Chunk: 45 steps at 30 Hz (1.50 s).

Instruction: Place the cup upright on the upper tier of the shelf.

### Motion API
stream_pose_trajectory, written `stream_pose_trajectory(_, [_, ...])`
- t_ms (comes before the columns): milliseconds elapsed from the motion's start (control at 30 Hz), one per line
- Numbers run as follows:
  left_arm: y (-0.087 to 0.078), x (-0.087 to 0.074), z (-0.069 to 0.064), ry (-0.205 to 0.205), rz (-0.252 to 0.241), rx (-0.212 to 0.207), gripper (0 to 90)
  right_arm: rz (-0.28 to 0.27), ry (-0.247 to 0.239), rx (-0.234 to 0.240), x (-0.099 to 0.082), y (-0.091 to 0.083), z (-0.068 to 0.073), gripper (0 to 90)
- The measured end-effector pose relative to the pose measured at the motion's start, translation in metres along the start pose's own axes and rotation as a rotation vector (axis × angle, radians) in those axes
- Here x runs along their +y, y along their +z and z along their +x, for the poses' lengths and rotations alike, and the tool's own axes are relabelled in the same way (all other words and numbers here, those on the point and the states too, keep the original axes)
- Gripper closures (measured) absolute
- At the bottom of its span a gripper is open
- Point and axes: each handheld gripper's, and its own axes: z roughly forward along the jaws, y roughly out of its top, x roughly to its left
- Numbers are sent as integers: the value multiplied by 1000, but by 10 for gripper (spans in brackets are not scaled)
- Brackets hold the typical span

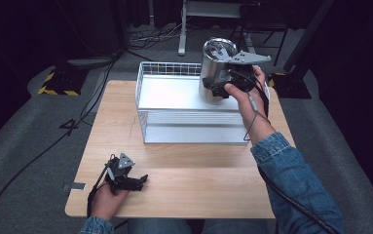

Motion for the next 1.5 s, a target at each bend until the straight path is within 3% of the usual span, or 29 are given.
stream_pose_trajectory(433, [0, 0, 0, -3, -3, 1, 65, 23, 35, -10, -6, 27, -1, 36])
stream_pose_trajectory(767, [0, 0, 0, -2, -2, 0, 66, 29, 48, 3, -9, 31, -2, 35])
stream_pose_trajectory(967, [0, 0, 0, -2, -2, 1, 66, 27, 100, 22, -12, 32, -8, 34])
stream_pose_trajectory(1500, [0, 0, 0, -2, -2, 1, 67, 3, 100, 19, -15, 32, -9, 30])
